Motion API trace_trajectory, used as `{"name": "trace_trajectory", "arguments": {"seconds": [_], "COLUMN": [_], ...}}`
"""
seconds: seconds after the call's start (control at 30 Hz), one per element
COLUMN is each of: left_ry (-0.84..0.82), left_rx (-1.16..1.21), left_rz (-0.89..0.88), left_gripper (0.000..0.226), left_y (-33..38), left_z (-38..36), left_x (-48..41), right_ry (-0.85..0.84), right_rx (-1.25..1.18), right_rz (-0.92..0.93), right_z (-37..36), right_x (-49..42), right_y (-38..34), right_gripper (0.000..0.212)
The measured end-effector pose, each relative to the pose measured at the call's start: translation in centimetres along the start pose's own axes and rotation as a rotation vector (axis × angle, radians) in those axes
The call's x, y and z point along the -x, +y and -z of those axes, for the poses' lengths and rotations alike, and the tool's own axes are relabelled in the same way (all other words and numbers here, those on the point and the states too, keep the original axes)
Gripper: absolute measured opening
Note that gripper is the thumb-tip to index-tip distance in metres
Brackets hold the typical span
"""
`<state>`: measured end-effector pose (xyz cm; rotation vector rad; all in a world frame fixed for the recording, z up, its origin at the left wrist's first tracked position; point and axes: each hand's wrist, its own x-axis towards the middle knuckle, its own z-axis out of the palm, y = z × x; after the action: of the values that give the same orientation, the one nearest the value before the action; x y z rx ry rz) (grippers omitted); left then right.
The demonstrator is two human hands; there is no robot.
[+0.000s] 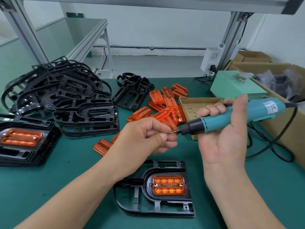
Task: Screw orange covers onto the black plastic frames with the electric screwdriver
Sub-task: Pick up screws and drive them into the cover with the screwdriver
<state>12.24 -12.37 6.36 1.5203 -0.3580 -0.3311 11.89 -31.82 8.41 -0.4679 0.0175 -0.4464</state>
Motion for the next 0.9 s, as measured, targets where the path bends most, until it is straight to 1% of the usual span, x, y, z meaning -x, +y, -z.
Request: {"name": "trace_trajectory", "arguments": {"seconds": [0.1, 0.23, 0.33, 0.37, 0.47, 0.5, 0.57, 0.63, 0.7, 0.73, 0.8, 0.9], "left_ry": [-0.009, 0.005, -0.044, -0.074, -0.152, -0.157, -0.134, -0.14, -0.214, -0.256, -0.322, -0.363], "left_rx": [-0.065, -0.166, -0.231, -0.241, -0.297, -0.344, -0.497, -0.735, -0.975, -1.057, -1.132, -1.137], "left_rz": [-0.052, -0.109, -0.125, -0.117, -0.087, -0.096, -0.136, -0.15, -0.138, -0.13, -0.094, -0.062], "left_gripper": [0.026, 0.029, 0.033, 0.036, 0.058, 0.061, 0.056, 0.051, 0.051, 0.053, 0.059, 0.062], "left_y": [-0.2, -0.3, -0.1, 0.0, 0.4, 0.6, 0.9, 1.0, 1.0, 0.9, 0.7, 0.4], "left_z": [-0.3, -0.6, -1.0, -1.0, -0.6, -0.3, 0.5, 1.3, 1.5, 1.4, 1.2, 1.0], "left_x": [0.2, 0.3, 0.5, 0.6, 0.7, 0.7, 0.6, 0.6, 0.6, 0.6, 0.7, 0.6], "right_ry": [0.083, 0.073, 0.085, 0.086, 0.081, 0.075, 0.059, 0.022, -0.041, -0.076, -0.142, -0.217], "right_rx": [-0.026, -0.046, -0.059, -0.06, -0.039, -0.024, 0.02, 0.096, 0.186, 0.23, 0.301, 0.35], "right_rz": [-0.029, -0.034, -0.042, -0.05, -0.045, -0.04, -0.034, -0.038, -0.057, -0.068, -0.089, -0.121], "right_z": [0.4, 0.4, 0.4, 0.4, 0.4, 0.4, 0.5, 1.0, 1.8, 2.1, 2.5, 2.6], "right_x": [-0.2, -0.2, -0.1, -0.1, -0.2, -0.2, -0.2, 0.1, 0.8, 1.1, 1.7, 2.1], "right_y": [0.1, -0.1, -0.3, -0.5, -1.1, -1.5, -2.3, -3.0, -3.4, -3.4, -3.3, -3.2], "right_gripper": [0.027, 0.026, 0.027, 0.026, 0.023, 0.022, 0.021, 0.02, 0.018, 0.017, 0.017, 0.02]}}
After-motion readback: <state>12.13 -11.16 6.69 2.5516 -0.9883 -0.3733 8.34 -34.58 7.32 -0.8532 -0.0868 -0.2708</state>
